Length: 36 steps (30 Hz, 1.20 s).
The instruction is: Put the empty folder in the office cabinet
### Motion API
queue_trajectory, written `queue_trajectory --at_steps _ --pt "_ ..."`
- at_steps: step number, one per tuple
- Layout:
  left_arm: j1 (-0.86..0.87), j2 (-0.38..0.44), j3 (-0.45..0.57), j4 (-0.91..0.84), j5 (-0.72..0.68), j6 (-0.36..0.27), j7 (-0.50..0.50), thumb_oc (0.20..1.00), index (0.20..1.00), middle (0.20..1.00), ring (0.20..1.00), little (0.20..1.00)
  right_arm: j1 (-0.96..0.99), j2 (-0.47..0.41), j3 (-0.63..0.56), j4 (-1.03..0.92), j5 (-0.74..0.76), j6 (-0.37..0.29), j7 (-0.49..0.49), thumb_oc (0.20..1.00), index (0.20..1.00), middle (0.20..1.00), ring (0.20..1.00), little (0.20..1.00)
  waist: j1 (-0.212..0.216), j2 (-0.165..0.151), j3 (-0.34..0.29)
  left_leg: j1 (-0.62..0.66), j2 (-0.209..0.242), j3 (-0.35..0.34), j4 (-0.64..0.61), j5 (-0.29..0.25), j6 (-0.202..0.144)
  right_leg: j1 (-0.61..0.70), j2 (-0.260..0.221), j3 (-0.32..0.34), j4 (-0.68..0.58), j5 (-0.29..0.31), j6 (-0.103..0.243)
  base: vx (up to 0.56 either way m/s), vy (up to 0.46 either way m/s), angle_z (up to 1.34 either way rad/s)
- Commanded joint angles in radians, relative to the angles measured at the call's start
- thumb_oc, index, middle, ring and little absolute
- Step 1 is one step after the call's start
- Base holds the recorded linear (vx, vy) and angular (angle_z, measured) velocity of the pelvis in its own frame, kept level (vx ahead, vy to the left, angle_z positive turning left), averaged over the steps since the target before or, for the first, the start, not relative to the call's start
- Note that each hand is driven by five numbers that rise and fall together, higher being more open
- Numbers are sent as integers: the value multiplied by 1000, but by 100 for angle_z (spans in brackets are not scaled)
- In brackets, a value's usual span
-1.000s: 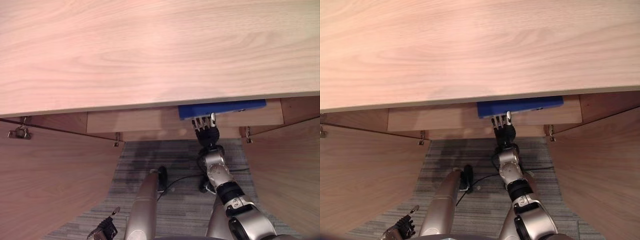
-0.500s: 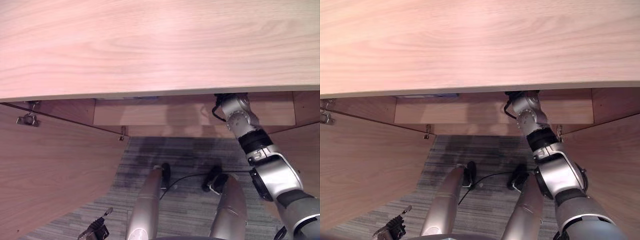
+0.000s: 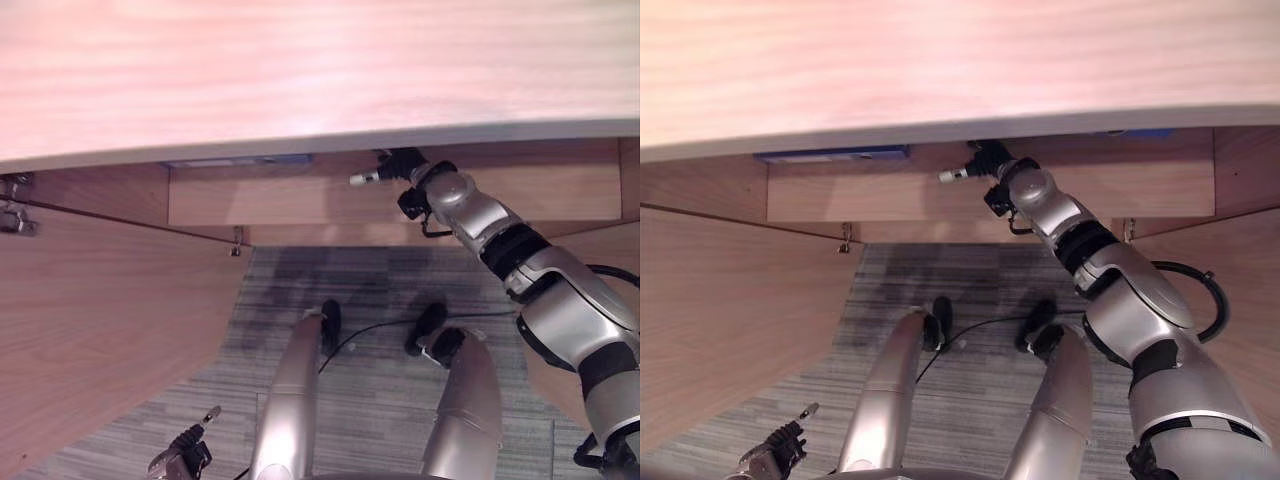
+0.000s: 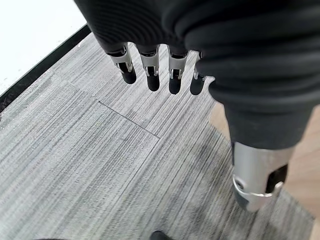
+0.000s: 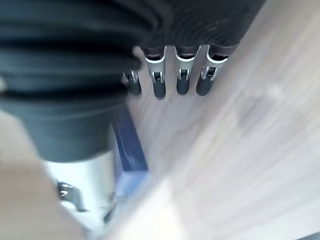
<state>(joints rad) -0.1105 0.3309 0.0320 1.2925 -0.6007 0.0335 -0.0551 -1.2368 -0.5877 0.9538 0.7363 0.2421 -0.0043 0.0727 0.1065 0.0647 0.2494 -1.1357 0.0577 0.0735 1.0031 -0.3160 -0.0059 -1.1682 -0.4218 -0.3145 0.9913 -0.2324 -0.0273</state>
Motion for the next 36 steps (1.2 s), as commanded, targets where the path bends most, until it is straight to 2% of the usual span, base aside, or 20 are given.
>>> queue_trajectory --at_steps 1,8,16,24,29,35,36 --pt "10 71 4 58 59 -6 3 1000 1000 1000 1000 1000 -11 -27 21 -67 -274 24 67 1000 1000 1000 1000 1000 1 -21 14 8 17 -18 -75 21 -34 50 -16 99 -77 47 121 0 0 0" --pt "-11 76 61 60 89 1 -6 1000 1000 1000 1000 1000 52 -120 11 -235 -343 9 127 1000 1000 1000 1000 1000 -8 -24 26 -37 9 -16 -51 11 -32 7 -15 112 -59 41 118 0 0 0" --pt "-40 59 53 47 75 -1 8 1000 1000 1000 1000 1000 59 -136 -38 -258 -360 14 94 1000 1000 1000 1000 1000 -19 -19 31 -126 7 -14 10 3 -28 -93 -25 145 6 31 111 -2 1 0" --pt "-26 50 65 47 94 9 4 1000 1000 1000 1000 1000 105 -162 -68 -339 -402 26 131 1000 1000 1000 1000 1000 -25 -21 12 -156 5 -15 18 5 -22 -133 -28 158 23 33 109 0 0 0" --pt "-21 66 95 48 124 16 4 1000 1000 1000 1000 1000 154 -245 -153 -336 -427 44 100 1000 1000 1000 1000 1000 -30 -25 -3 -125 0 -17 -44 27 -21 -101 -20 144 -33 55 119 -15 1 1" --pt "-18 69 105 44 127 21 2 1000 1000 1000 1000 1000 161 -307 -187 -283 -468 62 84 1000 1000 1000 1000 1000 -32 -24 -13 -129 -3 -18 -42 26 -21 -104 -18 145 -31 55 119 0 0 0" --pt "-12 66 106 39 128 24 0 1000 1000 1000 1000 1000 171 -339 -208 -275 -484 73 84 1000 1000 1000 1000 1000 -35 -25 -17 -136 -1 -19 -37 23 -22 -112 -18 145 -25 52 120 0 0 0"
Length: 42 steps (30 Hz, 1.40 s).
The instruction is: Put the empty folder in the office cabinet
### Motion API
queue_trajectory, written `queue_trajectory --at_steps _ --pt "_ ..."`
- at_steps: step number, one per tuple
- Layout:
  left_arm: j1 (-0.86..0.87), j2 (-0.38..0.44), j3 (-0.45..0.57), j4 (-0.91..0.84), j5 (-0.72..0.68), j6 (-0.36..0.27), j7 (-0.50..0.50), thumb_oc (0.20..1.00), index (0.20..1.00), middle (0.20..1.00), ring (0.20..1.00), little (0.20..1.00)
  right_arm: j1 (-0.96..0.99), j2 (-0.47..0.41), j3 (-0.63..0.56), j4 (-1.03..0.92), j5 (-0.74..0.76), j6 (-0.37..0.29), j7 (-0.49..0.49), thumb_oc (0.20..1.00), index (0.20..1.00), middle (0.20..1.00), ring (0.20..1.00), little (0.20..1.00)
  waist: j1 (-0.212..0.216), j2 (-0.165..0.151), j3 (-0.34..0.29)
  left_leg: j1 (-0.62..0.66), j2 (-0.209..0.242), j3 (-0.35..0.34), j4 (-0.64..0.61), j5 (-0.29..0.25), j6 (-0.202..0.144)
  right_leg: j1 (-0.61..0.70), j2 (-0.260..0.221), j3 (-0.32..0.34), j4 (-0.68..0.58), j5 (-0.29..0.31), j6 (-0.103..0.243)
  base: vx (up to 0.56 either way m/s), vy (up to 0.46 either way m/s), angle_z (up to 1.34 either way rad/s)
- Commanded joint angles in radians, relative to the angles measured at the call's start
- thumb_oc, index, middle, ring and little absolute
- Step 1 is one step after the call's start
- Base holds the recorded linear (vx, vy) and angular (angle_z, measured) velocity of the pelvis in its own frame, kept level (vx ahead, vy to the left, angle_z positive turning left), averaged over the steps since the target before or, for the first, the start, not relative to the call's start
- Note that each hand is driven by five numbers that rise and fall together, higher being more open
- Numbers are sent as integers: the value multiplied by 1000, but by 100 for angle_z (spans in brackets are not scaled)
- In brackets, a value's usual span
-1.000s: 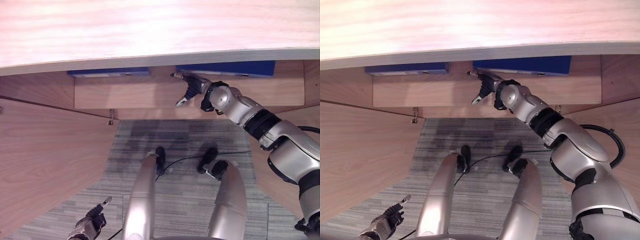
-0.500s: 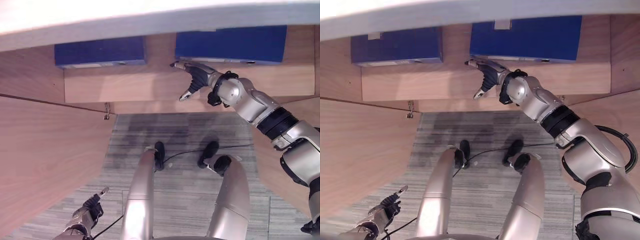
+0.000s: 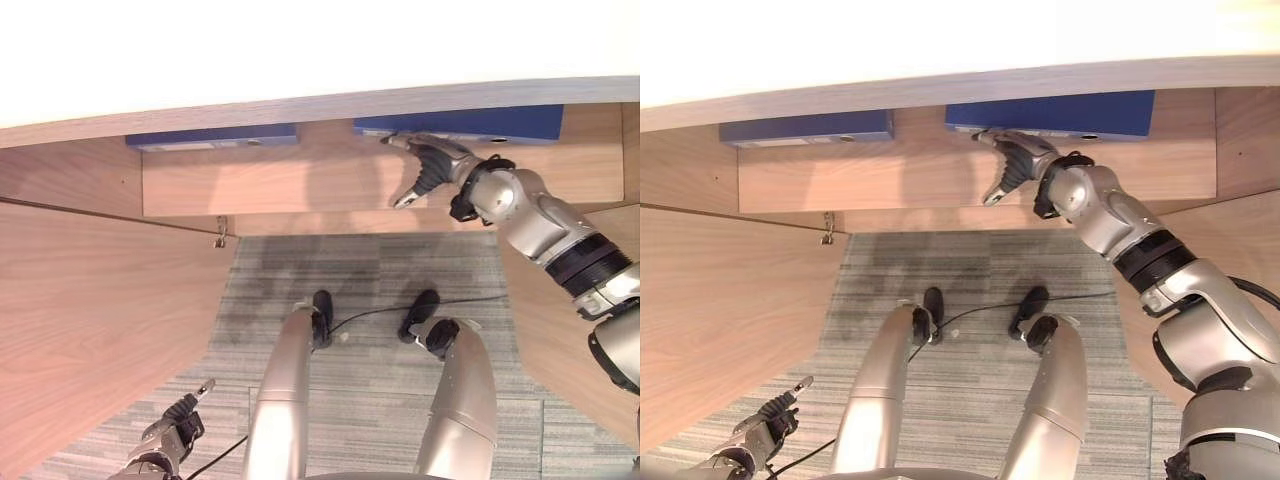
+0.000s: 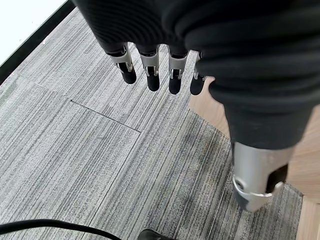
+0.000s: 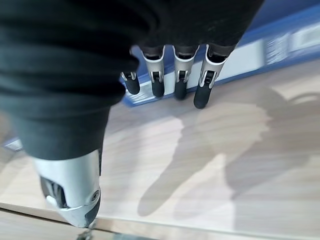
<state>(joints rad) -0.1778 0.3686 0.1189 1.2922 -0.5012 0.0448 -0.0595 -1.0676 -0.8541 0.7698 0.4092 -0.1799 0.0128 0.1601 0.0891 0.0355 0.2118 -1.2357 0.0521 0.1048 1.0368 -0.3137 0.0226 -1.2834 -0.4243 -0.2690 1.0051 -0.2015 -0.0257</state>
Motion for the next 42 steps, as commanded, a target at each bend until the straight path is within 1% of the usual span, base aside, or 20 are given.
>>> queue_trajectory --at_steps 1,6,13,22,27,31,32,33,34,35,36,37,38,39,41,42 --pt "58 25 17 37 28 13 3 1000 1000 1000 1000 1000 4 -83 -33 62 -61 57 -7 1000 1000 1000 1000 1000 -17 4 18 -40 5 -49 -68 20 -50 1 -16 101 -36 20 118 0 0 0" --pt "82 16 4 22 19 15 -1 1000 1000 1000 1000 1000 12 -135 -57 127 -59 69 -15 1000 1000 1000 1000 1000 -17 3 13 -49 9 -47 -57 15 -50 -10 -18 103 -26 17 116 0 0 0" --pt "96 23 -8 16 -3 16 -5 1000 1000 1000 1000 1000 0 -166 -17 234 -80 77 8 1000 1000 1000 1000 1000 -14 1 11 -66 10 -48 -41 10 -48 -27 -16 108 -12 12 114 0 0 0" --pt "95 36 -31 18 -8 20 -11 1000 1000 1000 1000 1000 11 -144 48 359 -126 81 48 1000 1000 1000 1000 1000 -11 -2 13 -78 8 -46 -33 8 -47 -39 -15 112 -6 12 112 0 0 0" --pt "89 35 -39 25 -19 18 -10 1000 1000 1000 1000 1000 -15 -111 63 360 -99 79 40 1000 1000 1000 1000 1000 -12 -6 15 -84 10 -44 -31 10 -48 -44 -13 116 -7 14 112 0 0 0" --pt "82 23 -47 21 -29 14 -6 1000 1000 1000 1000 1000 8 -48 67 339 -125 80 43 1000 1000 1000 1000 1000 -11 -8 14 -70 13 -44 -44 15 -47 -29 -8 110 -19 17 113 0 0 0" --pt "81 21 -48 19 -26 15 -6 1000 1000 1000 1000 1000 30 -24 63 335 -140 85 49 1000 1000 1000 1000 1000 -11 -7 13 -64 13 -46 -50 18 -47 -21 -6 106 -26 18 114 0 0 0" --pt "74 23 -53 13 -25 16 -4 1000 1000 1000 1000 1000 66 24 61 349 -171 91 60 1000 1000 1000 1000 1000 -8 -5 12 -44 13 -48 -73 26 -46 -1 -1 98 -47 23 117 -30 -24 0" --pt "68 25 -60 9 -24 16 -3 1000 1000 1000 1000 1000 78 55 63 374 -182 95 60 1000 1000 1000 1000 1000 -5 -5 11 -28 11 -48 -94 34 -46 17 0 91 -64 29 119 -30 -20 0" --pt "69 26 -60 9 -25 16 -3 1000 1000 1000 1000 1000 78 57 63 377 -183 94 59 1000 1000 1000 1000 1000 -5 -5 13 -24 11 -48 -98 36 -47 22 1 89 -68 31 119 -41 -30 -1" --pt "57 31 -74 5 -21 14 0 1000 1000 1000 1000 1000 90 108 76 419 -199 98 58 1000 1000 1000 1000 1000 -1 -5 11 13 9 -47 -141 51 -49 57 6 78 -104 42 125 -46 -36 -3" --pt "49 35 -83 7 -15 14 3 1000 1000 1000 1000 1000 98 139 86 439 -205 99 59 1000 1000 1000 1000 1000 1 -5 13 43 9 -44 -174 63 -52 88 11 71 -134 52 130 -56 -48 -3" --pt "42 38 -88 11 -12 15 4 1000 1000 1000 1000 1000 107 163 97 454 -211 100 63 1000 1000 1000 1000 1000 2 -5 16 73 6 -45 -200 73 -54 118 15 63 -156 61 133 -41 -27 1" --pt "42 38 -88 12 -12 15 4 1000 1000 1000 1000 1000 107 166 97 457 -212 99 62 1000 1000 1000 1000 1000 1 -5 21 81 6 -45 -206 76 -54 128 16 61 -162 63 133 -22 -39 7" --pt "33 47 -101 25 19 15 -1 1000 1000 1000 1000 1000 155 245 134 525 -261 97 83 1000 1000 1000 1000 1000 7 -10 18 199 4 -44 -303 105 -70 250 23 34 -242 86 143 8 -66 11" --pt "32 49 -105 28 29 18 -6 1000 1000 1000 1000 1000 172 261 145 533 -278 97 93 1000 1000 1000 1000 1000 7 -10 21 235 3 -45 -327 112 -73 289 25 29 -268 95 144 33 -80 9"
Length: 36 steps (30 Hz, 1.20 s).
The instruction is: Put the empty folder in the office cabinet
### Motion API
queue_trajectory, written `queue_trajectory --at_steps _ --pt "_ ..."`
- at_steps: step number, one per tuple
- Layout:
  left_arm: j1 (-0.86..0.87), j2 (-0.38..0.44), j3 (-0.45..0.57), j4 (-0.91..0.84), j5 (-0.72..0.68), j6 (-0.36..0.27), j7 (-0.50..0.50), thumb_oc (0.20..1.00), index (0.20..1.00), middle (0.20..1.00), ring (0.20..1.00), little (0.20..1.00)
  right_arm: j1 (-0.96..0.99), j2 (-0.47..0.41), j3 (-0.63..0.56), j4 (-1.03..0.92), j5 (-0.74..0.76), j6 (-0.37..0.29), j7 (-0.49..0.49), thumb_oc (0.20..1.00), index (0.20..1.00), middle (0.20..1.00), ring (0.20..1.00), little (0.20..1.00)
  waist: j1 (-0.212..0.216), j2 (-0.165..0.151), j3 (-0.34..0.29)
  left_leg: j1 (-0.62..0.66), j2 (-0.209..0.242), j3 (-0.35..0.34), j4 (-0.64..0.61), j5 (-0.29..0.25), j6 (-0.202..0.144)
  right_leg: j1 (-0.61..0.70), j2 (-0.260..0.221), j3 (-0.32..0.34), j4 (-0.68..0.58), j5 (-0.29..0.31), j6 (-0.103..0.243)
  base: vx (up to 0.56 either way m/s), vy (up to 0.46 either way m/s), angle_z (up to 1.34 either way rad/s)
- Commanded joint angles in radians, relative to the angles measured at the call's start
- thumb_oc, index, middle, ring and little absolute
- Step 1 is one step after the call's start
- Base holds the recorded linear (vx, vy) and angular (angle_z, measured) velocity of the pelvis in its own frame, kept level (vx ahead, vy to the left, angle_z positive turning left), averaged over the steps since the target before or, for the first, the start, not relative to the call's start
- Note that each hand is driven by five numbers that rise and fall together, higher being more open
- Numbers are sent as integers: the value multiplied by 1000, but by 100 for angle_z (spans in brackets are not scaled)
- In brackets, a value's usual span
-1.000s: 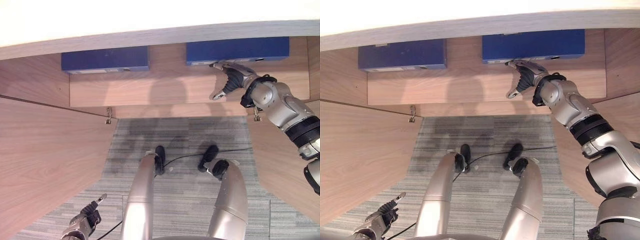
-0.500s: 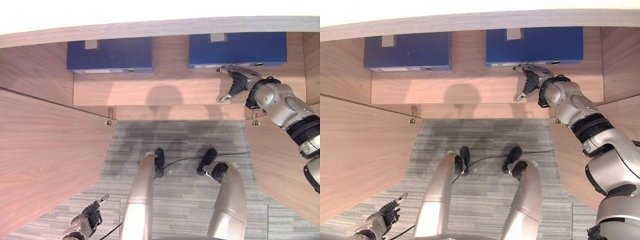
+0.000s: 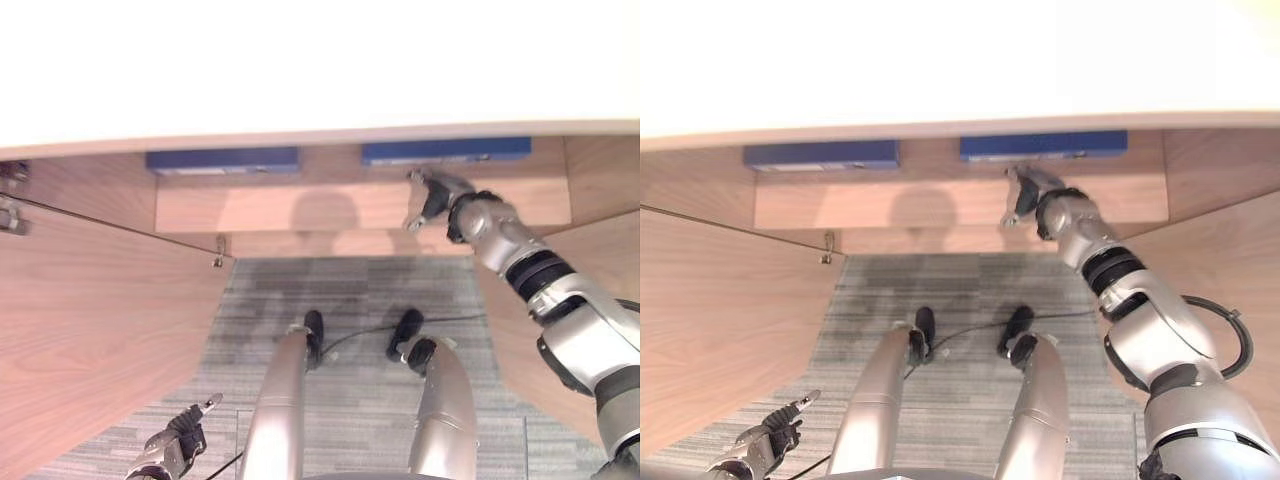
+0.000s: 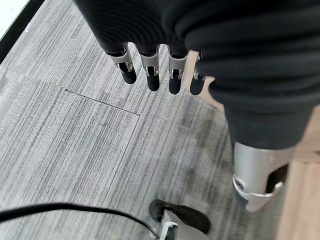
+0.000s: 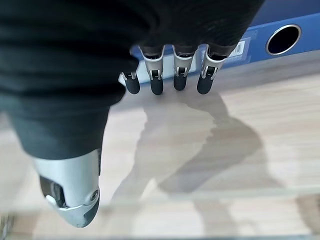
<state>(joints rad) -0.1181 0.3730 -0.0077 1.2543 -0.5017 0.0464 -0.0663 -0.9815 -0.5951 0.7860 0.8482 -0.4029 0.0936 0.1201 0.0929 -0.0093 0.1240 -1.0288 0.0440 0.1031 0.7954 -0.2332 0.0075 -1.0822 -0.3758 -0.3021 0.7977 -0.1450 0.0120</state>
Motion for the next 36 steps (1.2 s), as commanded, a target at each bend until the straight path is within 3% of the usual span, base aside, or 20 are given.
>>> queue_trajectory --at_steps 1,8,9,15,20,23,24,25,26,27,28,29,36 --pt "-32 49 17 74 46 19 -4 1000 1000 1000 1000 1000 106 23 139 119 -73 17 143 1000 1000 1000 1000 1000 8 31 103 68 11 -42 -118 39 -65 132 -21 53 -89 41 109 27 -74 9" --pt "-30 54 -8 108 118 16 -43 1000 1000 1000 1000 1000 232 141 133 286 -100 23 150 1000 1000 1000 1000 1000 26 25 117 368 2 -52 -329 98 -83 461 36 -12 -344 104 122 75 -94 0" --pt "-23 46 -16 114 152 17 -56 1000 1000 1000 1000 1000 287 170 118 308 -102 24 150 1000 1000 1000 1000 1000 27 21 106 451 1 -56 -392 117 -90 556 55 -33 -419 120 126 123 -117 0" --pt "-14 35 -24 122 221 18 -69 1000 1000 1000 1000 1000 403 220 78 348 -116 28 148 1000 1000 1000 1000 1000 25 9 76 643 20 -56 -555 170 -117 759 105 -79 -598 157 135 125 -114 0" --pt "-16 7 -31 134 282 13 -50 1000 1000 1000 1000 1000 522 283 22 422 -116 47 138 1000 1000 1000 1000 1000 29 -3 14 801 56 -46 -741 276 -143 908 160 -119 -781 209 135 84 -117 -6" --pt "-10 -33 -38 133 304 14 -35 1000 1000 1000 1000 1000 618 329 -7 468 -113 56 136 1000 1000 1000 1000 1000 39 -1 -40 901 82 -44 -849 341 -154 995 219 -125 -870 216 130 154 -172 -4" --pt "0 -58 -43 121 303 10 -35 1000 1000 1000 1000 1000 658 337 -17 473 -103 55 135 1000 1000 1000 1000 1000 38 0 -67 932 87 -39 -869 338 -152 1021 237 -125 -885 203 128 73 -151 -9" --pt "14 -123 -73 111 295 10 -45 1000 1000 1000 1000 1000 721 332 -48 486 -66 52 131 1000 1000 1000 1000 1000 37 -9 -74 944 77 -51 -736 287 -127 1066 257 -87 -885 180 111 13 -90 -9" --pt "17 -141 -87 120 308 8 -44 1000 1000 1000 1000 1000 739 323 -58 486 -49 49 126 1000 1000 1000 1000 1000 39 -18 -69 937 41 -96 -644 232 -115 1073 260 -55 -885 184 103 -70 -14 -67" --pt "19 -150 -94 128 316 7 -45 1000 1000 1000 1000 1000 746 318 -63 483 -43 47 128 1000 1000 1000 1000 1000 37 -23 -69 934 20 -127 -623 208 -107 1072 261 -42 -885 184 103 -99 94 -132" --pt "21 -164 -108 147 339 5 -43 1000 1000 1000 1000 1000 757 304 -79 484 -28 41 130 1000 1000 1000 1000 1000 38 -29 -70 927 -43 -207 -610 147 -82 1065 262 -8 -885 193 104 -113 144 -160" --pt "25 -172 -112 169 379 4 -37 1000 1000 1000 1000 1000 769 297 -103 498 -17 40 128 1000 1000 1000 1000 1000 21 -27 -80 943 -69 -231 -640 119 -65 1067 273 12 -885 203 103 -85 123 -119" --pt "31 -180 -131 175 409 3 -39 1000 1000 1000 1000 1000 835 266 -212 524 54 46 126 1000 1000 1000 1000 1000 -31 -25 -125 1030 -86 -183 -775 149 -37 1044 259 64 -885 255 124 -78 180 -41"
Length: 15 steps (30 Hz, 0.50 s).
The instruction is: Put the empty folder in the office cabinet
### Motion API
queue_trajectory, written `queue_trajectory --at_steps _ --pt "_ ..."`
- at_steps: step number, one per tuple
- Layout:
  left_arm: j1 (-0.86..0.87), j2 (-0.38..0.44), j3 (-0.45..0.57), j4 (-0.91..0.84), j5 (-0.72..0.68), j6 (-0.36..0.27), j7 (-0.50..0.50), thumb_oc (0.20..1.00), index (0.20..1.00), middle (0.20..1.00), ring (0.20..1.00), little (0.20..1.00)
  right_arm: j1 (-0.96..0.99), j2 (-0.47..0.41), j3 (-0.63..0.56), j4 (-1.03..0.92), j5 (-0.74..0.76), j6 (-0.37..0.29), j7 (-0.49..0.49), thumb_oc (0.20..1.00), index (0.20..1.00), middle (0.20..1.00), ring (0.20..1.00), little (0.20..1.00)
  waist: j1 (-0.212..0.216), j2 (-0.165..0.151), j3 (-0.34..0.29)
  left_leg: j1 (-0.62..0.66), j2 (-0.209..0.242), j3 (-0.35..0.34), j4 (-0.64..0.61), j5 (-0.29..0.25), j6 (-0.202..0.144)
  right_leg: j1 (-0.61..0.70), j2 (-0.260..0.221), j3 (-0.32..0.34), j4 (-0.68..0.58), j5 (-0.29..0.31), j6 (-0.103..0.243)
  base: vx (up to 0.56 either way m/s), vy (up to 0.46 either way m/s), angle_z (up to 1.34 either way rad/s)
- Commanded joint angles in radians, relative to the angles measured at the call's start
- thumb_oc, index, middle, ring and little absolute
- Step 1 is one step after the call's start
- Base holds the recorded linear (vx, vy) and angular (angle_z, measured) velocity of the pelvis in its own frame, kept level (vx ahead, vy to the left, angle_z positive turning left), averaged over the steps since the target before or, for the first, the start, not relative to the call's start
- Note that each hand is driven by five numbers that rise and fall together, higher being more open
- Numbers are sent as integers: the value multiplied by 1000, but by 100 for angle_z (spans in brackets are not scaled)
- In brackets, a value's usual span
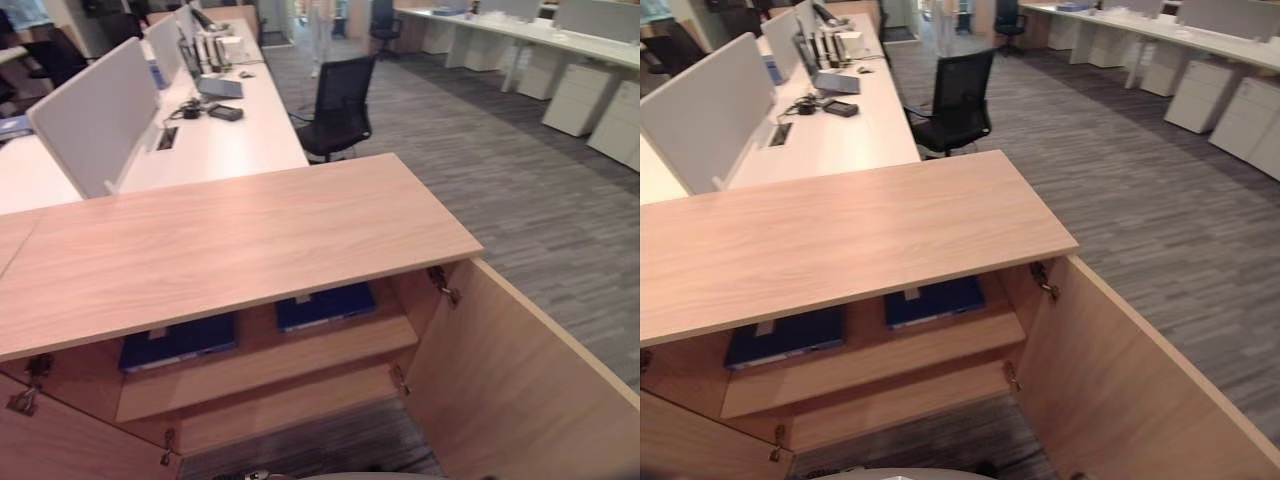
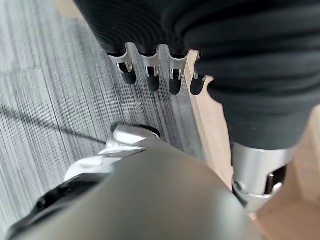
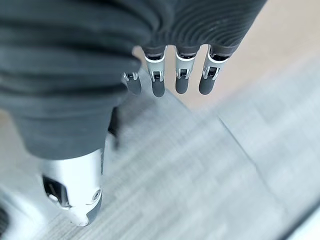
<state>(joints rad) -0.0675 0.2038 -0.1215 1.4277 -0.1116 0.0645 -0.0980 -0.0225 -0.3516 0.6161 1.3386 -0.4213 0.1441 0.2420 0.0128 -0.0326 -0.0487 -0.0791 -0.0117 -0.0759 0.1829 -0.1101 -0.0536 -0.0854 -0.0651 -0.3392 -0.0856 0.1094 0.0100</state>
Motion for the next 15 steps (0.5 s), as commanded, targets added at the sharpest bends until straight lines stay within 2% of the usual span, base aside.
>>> queue_trajectory --at_steps 1,8,13,14,15 --pt "-21 -10 -19 8 25 -15 -10 1000 1000 1000 1000 1000 -95 21 -72 45 91 -2 4 1000 1000 1000 1000 1000 33 -1 43 96 -36 3 -210 44 32 33 -54 114 -2 16 130 -119 175 -56" --pt "-18 15 -16 31 85 -13 -8 1000 1000 1000 1000 1000 -10 20 -137 63 111 5 7 1000 1000 1000 1000 1000 -11 -17 32 115 -52 46 -270 62 55 -13 -67 159 -2 57 151 -71 87 -32" --pt "-35 26 -23 48 118 -8 2 1000 1000 1000 1000 1000 0 30 -174 59 124 14 9 1000 1000 1000 1000 1000 -27 -26 61 111 -62 96 -270 60 72 -70 -95 163 44 68 175 -141 55 -26" --pt "-49 34 -24 54 126 -5 4 1000 1000 1000 1000 1000 -16 31 -201 48 154 9 -9 1000 1000 1000 1000 1000 -14 -20 92 123 -43 152 -270 54 72 -86 -141 31 107 42 177 -110 -15 -43" --pt "-46 39 -19 56 126 -3 5 1000 1000 1000 1000 1000 -23 28 -216 50 172 7 -22 1000 1000 1000 1000 1000 -1 -6 98 137 -21 175 -270 40 65 -63 -166 -52 127 10 177 -134 -20 -52"
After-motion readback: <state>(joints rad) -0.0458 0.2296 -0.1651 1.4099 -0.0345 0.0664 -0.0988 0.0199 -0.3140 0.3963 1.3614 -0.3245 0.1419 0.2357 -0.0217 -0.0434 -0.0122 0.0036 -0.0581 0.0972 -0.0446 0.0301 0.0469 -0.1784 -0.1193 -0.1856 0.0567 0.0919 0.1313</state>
